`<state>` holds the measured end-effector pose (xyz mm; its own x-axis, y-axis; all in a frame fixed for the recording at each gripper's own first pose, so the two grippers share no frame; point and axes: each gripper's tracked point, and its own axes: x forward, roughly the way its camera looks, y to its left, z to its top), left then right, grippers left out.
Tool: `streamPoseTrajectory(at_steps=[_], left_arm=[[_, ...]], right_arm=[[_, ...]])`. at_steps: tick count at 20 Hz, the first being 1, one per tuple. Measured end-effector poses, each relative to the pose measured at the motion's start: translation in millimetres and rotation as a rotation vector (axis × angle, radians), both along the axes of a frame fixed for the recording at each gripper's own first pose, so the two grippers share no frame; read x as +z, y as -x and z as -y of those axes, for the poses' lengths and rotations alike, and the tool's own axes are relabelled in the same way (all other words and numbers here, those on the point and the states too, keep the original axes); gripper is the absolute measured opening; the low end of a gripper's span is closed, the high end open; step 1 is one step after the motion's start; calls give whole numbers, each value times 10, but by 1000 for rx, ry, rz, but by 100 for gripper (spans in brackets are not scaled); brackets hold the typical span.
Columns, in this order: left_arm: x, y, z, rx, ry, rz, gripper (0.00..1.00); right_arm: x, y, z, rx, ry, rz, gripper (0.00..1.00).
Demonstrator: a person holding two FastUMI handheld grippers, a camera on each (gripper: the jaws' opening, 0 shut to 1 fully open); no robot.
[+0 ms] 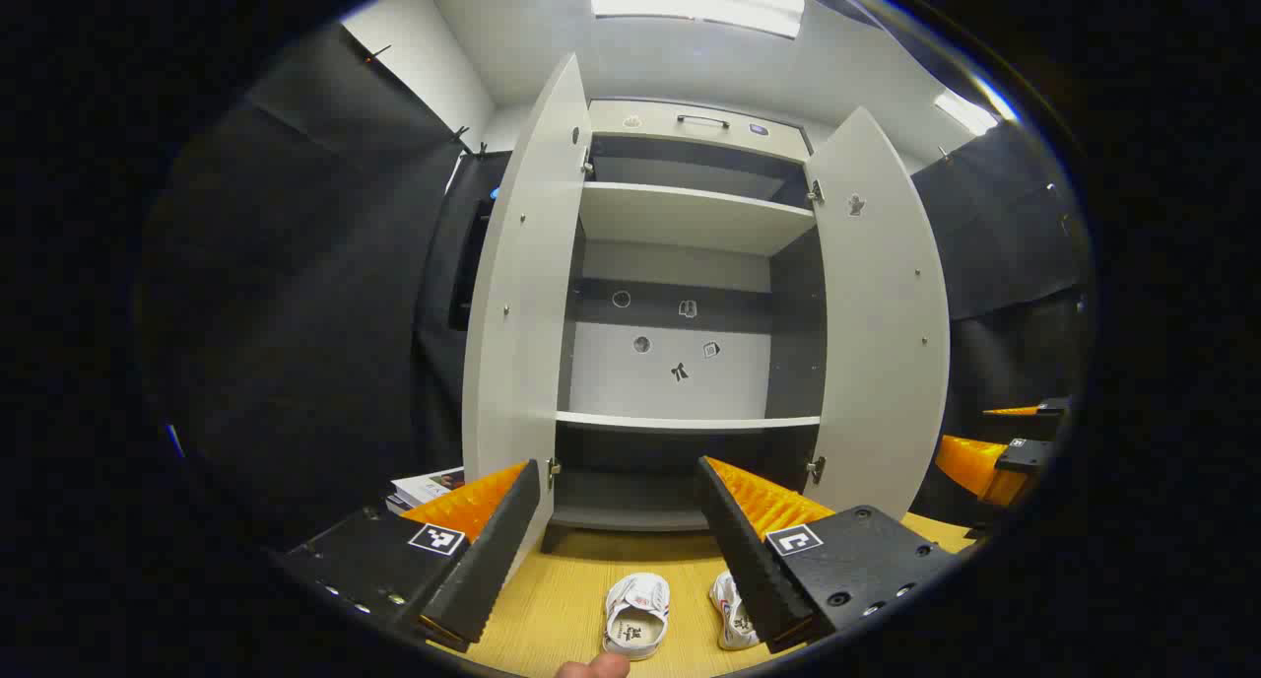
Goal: Grab one shoe with the right hand and put it into the shoe cabinet, grab the other shoe with the left hand and put it into the shoe cabinet; then close the right door with the right hand and the left door with the left hand.
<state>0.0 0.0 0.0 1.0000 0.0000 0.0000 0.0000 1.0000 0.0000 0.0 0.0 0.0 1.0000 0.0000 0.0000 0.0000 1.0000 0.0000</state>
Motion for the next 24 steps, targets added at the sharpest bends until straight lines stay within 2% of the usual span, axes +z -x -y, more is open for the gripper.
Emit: streamPoseTrajectory(at_steps=[24], left_arm=[[30,52,-13,-1,-20,13,95]], right_arm=[[47,85,-17,-2,7,18,99]])
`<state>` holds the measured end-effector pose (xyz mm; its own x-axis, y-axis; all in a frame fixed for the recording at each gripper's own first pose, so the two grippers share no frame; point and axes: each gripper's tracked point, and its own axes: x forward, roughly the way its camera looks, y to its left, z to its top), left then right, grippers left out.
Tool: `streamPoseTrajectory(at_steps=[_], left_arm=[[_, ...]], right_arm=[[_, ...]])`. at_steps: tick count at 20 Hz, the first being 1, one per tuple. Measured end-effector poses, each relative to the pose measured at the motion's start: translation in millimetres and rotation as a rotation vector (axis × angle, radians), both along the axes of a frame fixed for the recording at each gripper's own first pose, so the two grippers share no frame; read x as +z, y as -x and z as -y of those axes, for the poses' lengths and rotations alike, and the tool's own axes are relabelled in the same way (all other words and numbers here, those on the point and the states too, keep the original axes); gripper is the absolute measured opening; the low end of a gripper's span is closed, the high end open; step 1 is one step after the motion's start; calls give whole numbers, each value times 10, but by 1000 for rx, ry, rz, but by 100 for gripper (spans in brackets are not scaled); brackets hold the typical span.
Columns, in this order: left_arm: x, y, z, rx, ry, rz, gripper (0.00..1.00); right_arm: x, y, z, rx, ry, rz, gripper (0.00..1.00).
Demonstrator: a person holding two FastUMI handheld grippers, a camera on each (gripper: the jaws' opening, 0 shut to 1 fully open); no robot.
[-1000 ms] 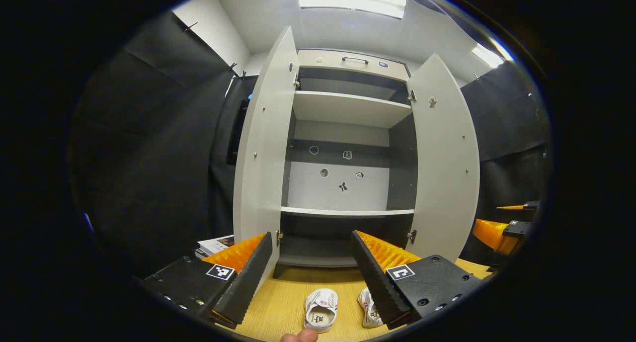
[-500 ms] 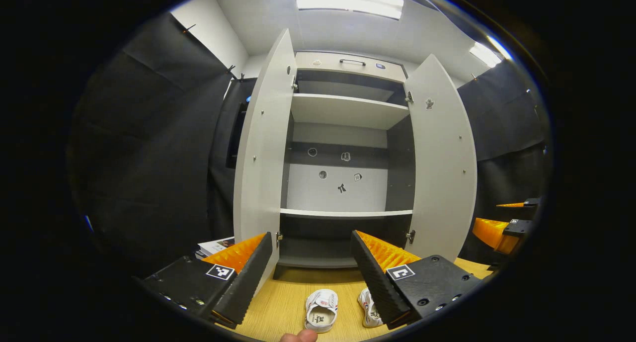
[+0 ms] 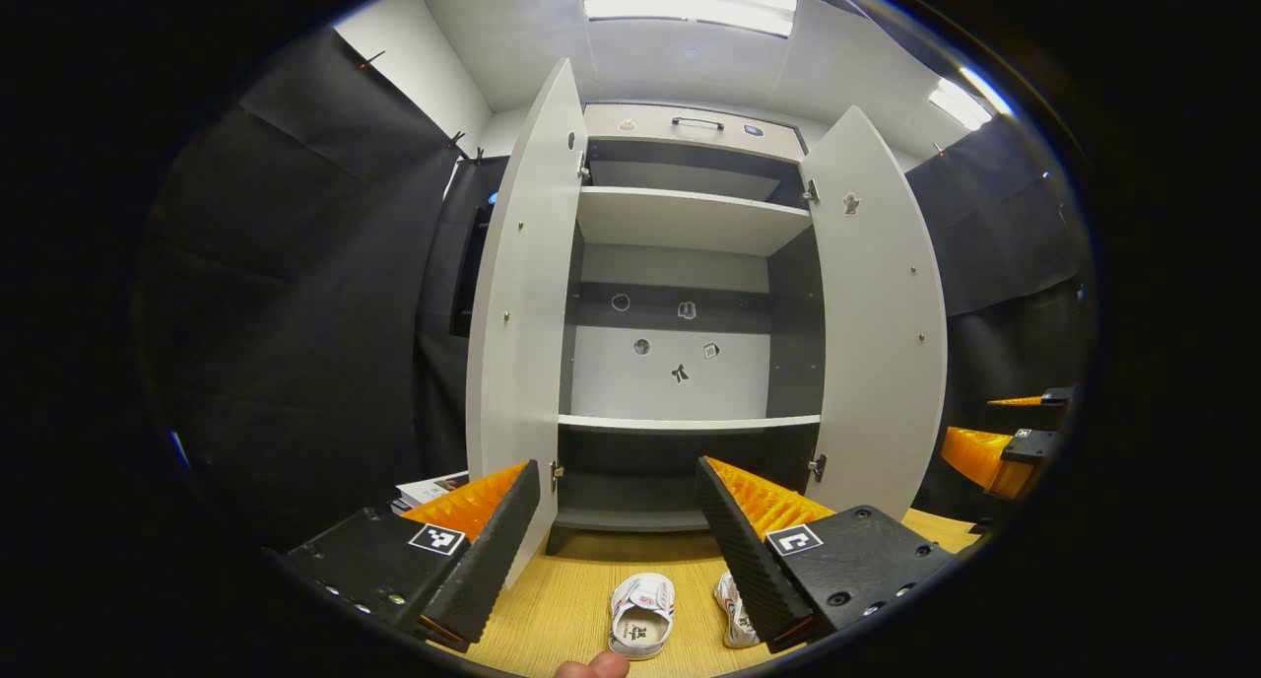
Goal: Grab one shoe with the right hand and put it into the shoe cabinet, grab the other shoe with the left hand and put it into the shoe cabinet; then close the right door with the right hand and the left door with the left hand.
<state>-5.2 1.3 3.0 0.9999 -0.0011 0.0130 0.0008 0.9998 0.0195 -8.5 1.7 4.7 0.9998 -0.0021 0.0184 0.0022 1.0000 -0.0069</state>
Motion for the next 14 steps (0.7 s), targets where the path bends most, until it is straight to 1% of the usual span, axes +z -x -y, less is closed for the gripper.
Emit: streamPoseTrajectory(at_steps=[4,7,10,12,14], left_arm=[[17,-1,-30,7,-3,1,95],[46,3,-63,13,-11,6,95],[67,11,-112,22,-19,13,95],[78,12,-147,29,-24,15,95],[73,30,-175,33,-27,13,95]], right_arm=[[-33,-48,-53,20,0,-9,99],[-43,-141,-205,56,-2,-15,99],[-110,-258,-398,107,-11,-34,99],[-217,-342,-562,149,-22,-76,99],[-357,-417,-757,210,-55,-123,99]])
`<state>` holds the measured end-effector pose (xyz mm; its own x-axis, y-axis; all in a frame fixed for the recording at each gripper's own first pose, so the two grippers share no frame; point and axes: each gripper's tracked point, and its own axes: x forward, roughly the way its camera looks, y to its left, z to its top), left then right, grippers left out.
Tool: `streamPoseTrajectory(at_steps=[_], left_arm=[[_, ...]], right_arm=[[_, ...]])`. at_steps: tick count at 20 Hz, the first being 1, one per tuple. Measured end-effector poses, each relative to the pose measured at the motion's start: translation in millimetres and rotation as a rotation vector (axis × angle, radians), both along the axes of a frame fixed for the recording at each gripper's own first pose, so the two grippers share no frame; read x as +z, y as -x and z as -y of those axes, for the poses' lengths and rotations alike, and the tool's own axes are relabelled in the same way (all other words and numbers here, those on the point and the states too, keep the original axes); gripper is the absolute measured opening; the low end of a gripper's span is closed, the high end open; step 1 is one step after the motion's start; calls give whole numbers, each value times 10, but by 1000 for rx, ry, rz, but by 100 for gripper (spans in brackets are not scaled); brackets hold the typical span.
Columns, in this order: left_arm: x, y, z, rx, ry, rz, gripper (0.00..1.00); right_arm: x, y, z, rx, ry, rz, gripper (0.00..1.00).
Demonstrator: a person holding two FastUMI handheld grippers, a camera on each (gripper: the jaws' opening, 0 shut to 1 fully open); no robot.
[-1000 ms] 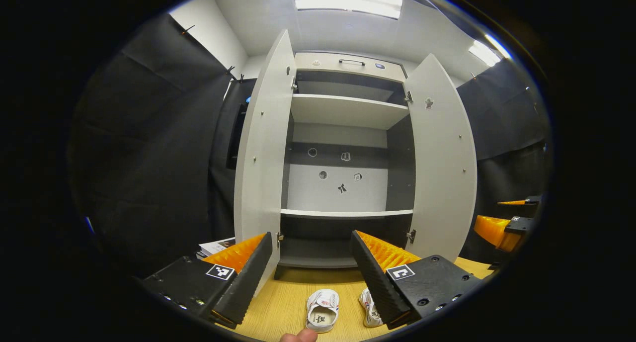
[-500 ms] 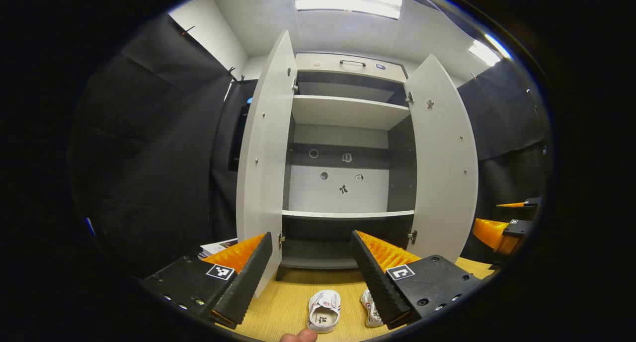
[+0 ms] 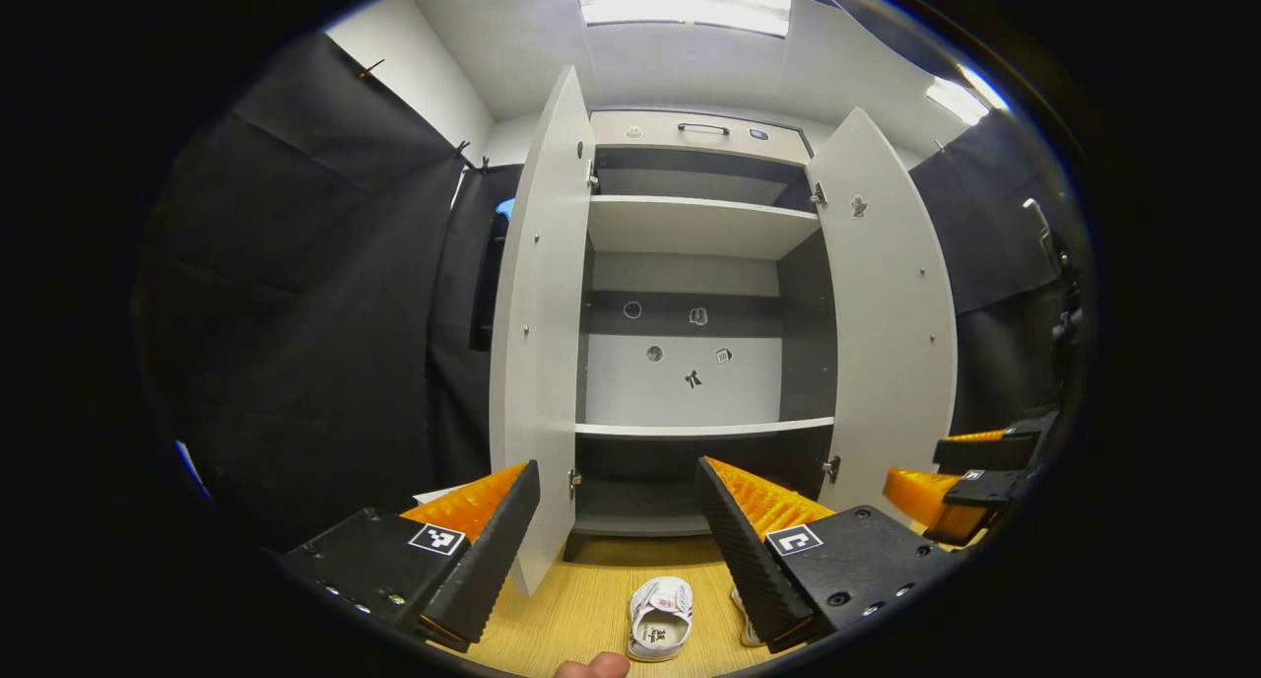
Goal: Grab one shoe with the right hand and put it into the shoe cabinet, grab the other shoe with the left hand and put it into the shoe cabinet; then close the right door with the right hand and the left door with the left hand.
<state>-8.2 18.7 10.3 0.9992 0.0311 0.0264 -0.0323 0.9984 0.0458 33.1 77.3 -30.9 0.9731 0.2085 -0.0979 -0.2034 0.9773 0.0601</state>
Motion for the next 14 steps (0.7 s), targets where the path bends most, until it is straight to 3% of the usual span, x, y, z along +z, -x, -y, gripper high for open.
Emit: streamPoseTrajectory(at_steps=[7,14], left_arm=[[-66,49,-173,29,3,-19,95],[-166,62,-369,54,14,-46,95]], right_arm=[[-918,-379,-487,86,-52,-224,99],[-1803,-566,-724,106,-11,-409,96]])
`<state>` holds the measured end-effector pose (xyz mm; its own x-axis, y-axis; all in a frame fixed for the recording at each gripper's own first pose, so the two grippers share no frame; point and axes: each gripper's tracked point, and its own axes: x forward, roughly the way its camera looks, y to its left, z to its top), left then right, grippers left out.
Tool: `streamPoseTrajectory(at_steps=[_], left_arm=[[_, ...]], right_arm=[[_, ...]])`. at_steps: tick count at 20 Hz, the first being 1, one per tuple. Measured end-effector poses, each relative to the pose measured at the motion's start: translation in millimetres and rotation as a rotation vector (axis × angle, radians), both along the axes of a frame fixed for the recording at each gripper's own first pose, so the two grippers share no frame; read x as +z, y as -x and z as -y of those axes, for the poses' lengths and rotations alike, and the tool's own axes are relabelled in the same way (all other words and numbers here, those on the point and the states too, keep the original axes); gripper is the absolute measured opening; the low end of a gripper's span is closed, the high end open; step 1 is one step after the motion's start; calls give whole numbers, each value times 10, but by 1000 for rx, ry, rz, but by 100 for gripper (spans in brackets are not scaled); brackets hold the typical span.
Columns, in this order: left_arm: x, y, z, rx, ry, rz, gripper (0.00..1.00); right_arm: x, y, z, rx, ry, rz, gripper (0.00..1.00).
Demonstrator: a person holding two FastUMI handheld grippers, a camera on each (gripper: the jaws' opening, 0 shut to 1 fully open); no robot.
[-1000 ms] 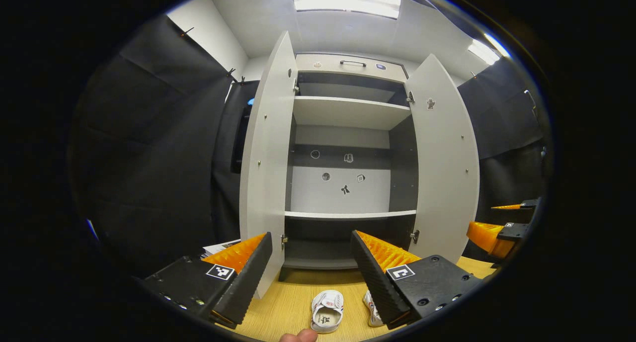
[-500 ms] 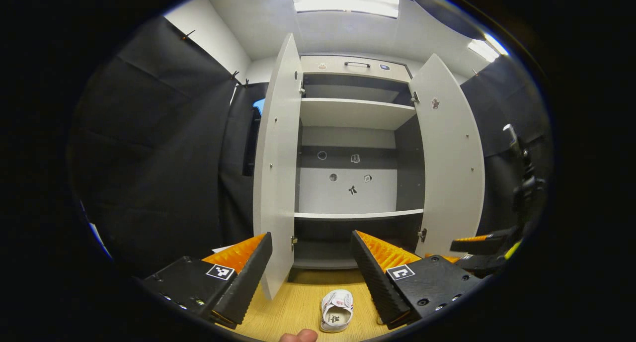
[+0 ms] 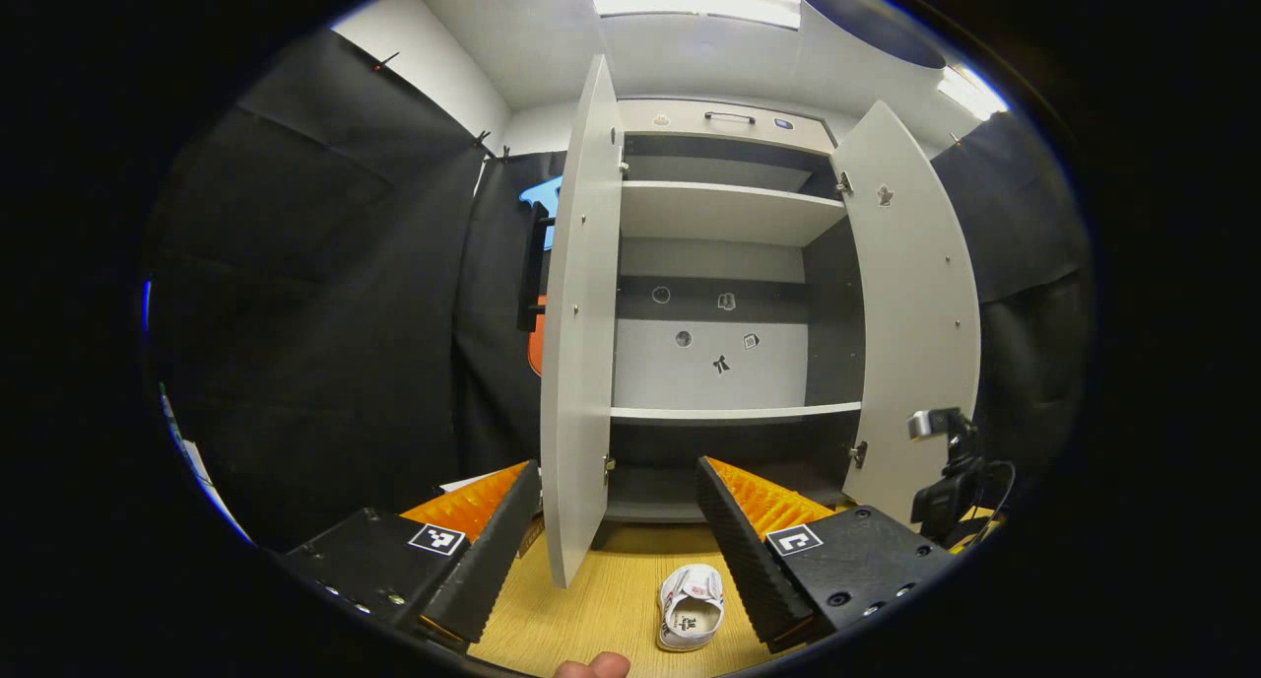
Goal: Grab one shoe with the right hand and put it into the shoe cabinet, grab the other shoe with the left hand and put it into the shoe cabinet; then close the right door with the right hand and the left door with the left hand.
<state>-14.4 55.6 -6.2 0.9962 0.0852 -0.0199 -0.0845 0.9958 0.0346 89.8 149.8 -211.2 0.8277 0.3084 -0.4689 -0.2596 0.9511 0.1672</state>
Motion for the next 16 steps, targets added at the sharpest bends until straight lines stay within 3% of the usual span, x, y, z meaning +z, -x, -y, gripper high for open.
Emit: streamPoseTrajectory(at_steps=[7,13,15,16], left_arm=[[-152,-9,-118,9,16,-31,95],[-263,-9,-133,6,36,-58,95],[-309,-19,-85,-5,52,-70,95],[-297,-9,-80,-6,51,-73,95]], right_arm=[[-666,-228,-33,-16,69,-121,90],[-1031,-434,-124,-12,78,-193,66],[-1087,-475,-128,-26,96,-193,47],[-1093,-492,-94,-38,114,-183,50]])
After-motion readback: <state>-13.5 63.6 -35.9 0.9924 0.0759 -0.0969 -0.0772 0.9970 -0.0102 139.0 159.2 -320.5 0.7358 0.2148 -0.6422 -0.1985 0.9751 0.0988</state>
